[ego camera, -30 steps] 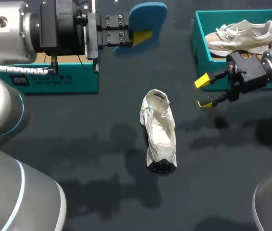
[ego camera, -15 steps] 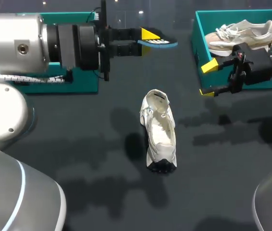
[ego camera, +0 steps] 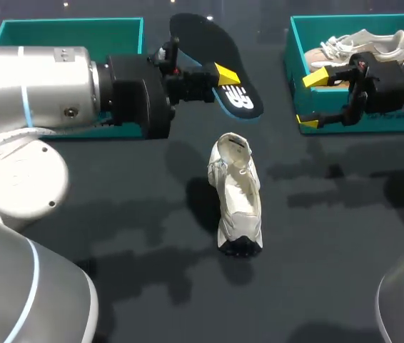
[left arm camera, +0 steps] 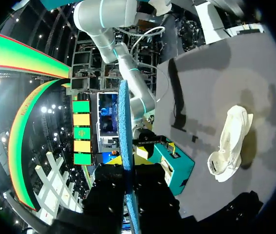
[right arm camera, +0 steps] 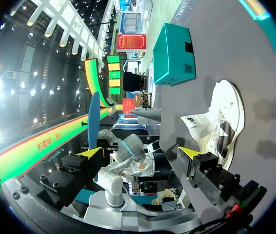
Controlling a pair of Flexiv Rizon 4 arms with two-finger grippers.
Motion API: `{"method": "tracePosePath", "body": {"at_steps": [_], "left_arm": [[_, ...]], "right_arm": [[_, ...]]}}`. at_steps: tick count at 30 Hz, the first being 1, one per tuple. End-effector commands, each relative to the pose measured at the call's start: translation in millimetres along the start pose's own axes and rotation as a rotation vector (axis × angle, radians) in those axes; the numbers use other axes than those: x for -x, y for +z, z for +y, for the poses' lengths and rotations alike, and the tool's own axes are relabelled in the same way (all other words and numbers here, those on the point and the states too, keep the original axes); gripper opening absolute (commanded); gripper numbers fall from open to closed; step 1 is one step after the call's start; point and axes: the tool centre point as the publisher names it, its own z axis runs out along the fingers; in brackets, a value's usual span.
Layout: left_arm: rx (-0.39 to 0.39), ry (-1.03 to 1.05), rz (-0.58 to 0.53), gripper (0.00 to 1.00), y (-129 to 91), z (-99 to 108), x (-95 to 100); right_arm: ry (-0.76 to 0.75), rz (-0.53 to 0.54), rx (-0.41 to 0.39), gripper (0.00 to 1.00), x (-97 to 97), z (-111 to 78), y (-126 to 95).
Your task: Take the shoe out of the shoebox, open the shoe tongue, remove and reinsert the insole, then place the shoe into the shoebox
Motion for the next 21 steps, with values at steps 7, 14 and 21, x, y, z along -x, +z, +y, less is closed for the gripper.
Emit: {"method": "tracePosePath", "body": {"at_steps": [7, 14, 21], "left_arm": [[-0.034, 0.074, -0.102, 0.0, 27, 11, -12.7], [-0.031, 0.128, -0.074, 0.0, 39, 14, -28.5], [-0.075, 0.114, -0.052, 0.0, 67, 35, -72.0]], "right_arm": [[0.009, 0.024, 0.017, 1.0, 4.7, 3.5, 1], [-0.005, 0.029, 0.01, 1.0, -1.7, 11.1, 5], [-0.029, 0.034, 0.058, 1.0, -18.8, 31.2, 18]]}}
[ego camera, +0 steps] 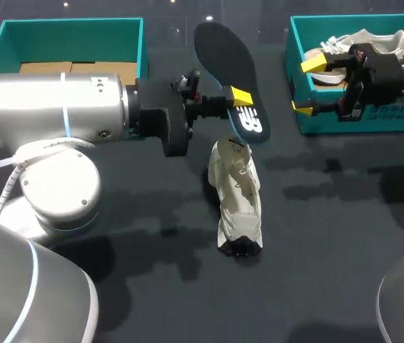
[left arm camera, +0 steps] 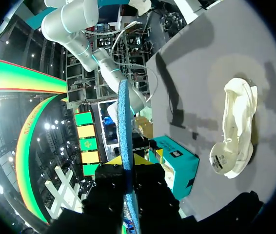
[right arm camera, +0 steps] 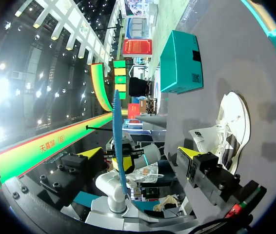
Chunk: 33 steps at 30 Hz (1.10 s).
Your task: Take the shoe out of the shoebox, open the shoe tongue, remove and reinsert the insole, then place the shoe into the shoebox
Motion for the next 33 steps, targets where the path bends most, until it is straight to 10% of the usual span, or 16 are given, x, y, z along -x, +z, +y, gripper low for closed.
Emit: {"method": "tracePosePath", "body": {"at_steps": [1, 29, 33], "left_arm": [[-0.027, -0.009, -0.023, 0.0, 27, 16, -21.9], [-0.117, -0.07, -0.106, 0.0, 63, 32, -36.4], [-0.115, -0.064, -0.096, 0.0, 65, 35, -37.2]], "right_arm": [[-0.014, 0.012, 0.009, 1.0, -5.4, 7.2, 14], [-0.052, -0.029, -0.021, 1.0, 3.3, 12.9, 60], [-0.045, -0.032, -0.012, 0.81, 7.4, 8.5, 61]]}}
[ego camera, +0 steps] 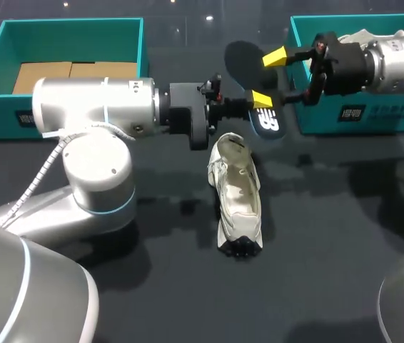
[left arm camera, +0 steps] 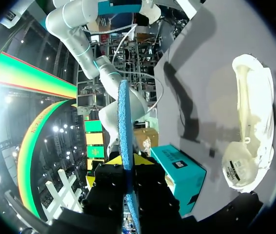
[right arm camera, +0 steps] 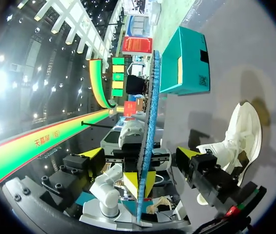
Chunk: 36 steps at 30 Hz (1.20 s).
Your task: Take the shoe out of the shoebox, open the shoe tongue, remove and reinsert the insole, then place the shoe into the shoebox
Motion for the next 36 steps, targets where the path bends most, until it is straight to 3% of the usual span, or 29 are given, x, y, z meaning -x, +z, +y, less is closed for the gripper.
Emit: {"method": "tracePosePath", "body": {"at_steps": [1, 8, 12, 25, 32, 36], "left_arm": [[-0.006, 0.003, 0.009, 0.0, 7, 5, 0.9], [-0.004, 0.003, 0.024, 0.0, 11, 6, -3.2], [-0.006, 0.012, 0.036, 0.0, 14, 5, -5.4], [-0.012, 0.017, 0.045, 0.0, 19, 4, -7.5], [-0.015, 0.015, 0.045, 0.0, 18, 2, -8.7], [-0.016, 0.014, 0.042, 0.0, 17, 1, -8.8]], "right_arm": [[0.001, 0.004, 0.014, 0.81, 2.7, -6.1, 2], [0.007, 0.003, 0.029, 0.67, 3.7, -9.7, 3], [0.017, 0.006, 0.033, 0.49, 5.2, -9.6, 6], [0.024, 0.015, 0.036, 0.28, 7.3, -7.1, 8], [0.022, 0.019, 0.04, 0.25, 7.8, -6.4, 6], [0.021, 0.018, 0.039, 0.11, 8.1, -6.3, 6]]}}
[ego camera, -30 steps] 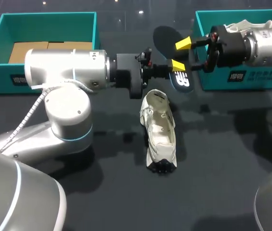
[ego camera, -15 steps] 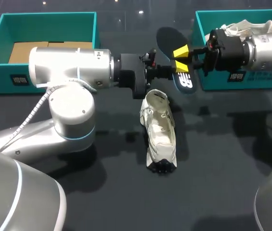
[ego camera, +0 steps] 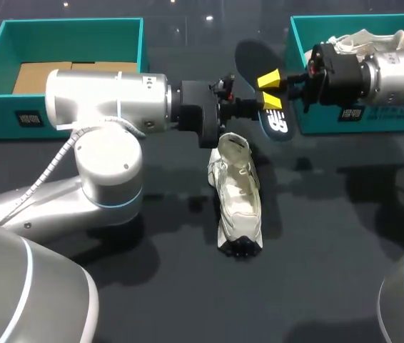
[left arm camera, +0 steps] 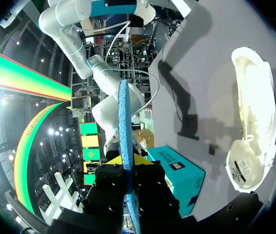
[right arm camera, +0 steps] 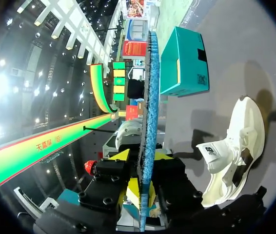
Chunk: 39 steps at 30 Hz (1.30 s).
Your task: Take the shoe out of the shoebox, open the shoe tongue, remove and reinsert the insole, then place the shoe into the shoebox
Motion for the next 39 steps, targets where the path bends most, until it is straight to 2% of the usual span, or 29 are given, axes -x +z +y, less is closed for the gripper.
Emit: {"method": "tracePosePath", "body": {"at_steps": [1, 3, 10, 11, 12, 13, 25, 28, 31, 39], "left_arm": [[0.0, 0.001, -0.002, 0.0, 0, -1, -0.3], [-0.002, 0.001, -0.002, 0.0, -1, -1, -0.2], [-0.013, 0.003, 0.001, 0.0, -5, -6, 1.5], [-0.014, 0.003, 0.001, 0.31, -7, -7, 3.5], [-0.015, 0.002, 0.002, 0.87, -11, -7, 5.4], [-0.014, 0.002, 0.002, 1.0, -15, -8, 7.1], [0.022, -0.03, 0.058, 1.0, -81, -6, 15.2], [0.004, 0.081, 0.114, 1.0, -99, -1, 23.9], [0.004, 0.081, 0.114, 1.0, -99, -1, 23.9], [0.004, 0.081, 0.114, 1.0, -99, -1, 23.9]], "right_arm": [[0.0, -0.002, -0.001, 0.06, 0.6, -0.4, 0], [-0.001, -0.003, -0.002, 0.0, 0.8, -0.3, 0], [0.002, -0.001, -0.006, 0.0, 2.3, 0.1, 1], [0.003, 0.0, -0.007, 0.0, 2.8, 0.2, 1], [0.004, 0.001, -0.008, 0.0, 3.5, 0.2, 1], [0.006, 0.001, -0.007, 0.0, 4.4, 0.0, 1], [0.031, 0.005, 0.015, 0.0, 13.9, -9.5, -1], [0.038, 0.009, 0.024, 0.0, 14.8, -14.0, 0], [0.05, 0.012, 0.032, 0.0, 15.3, -19.4, 3], [0.05, 0.012, 0.032, 0.0, 15.3, -19.4, 3]]}}
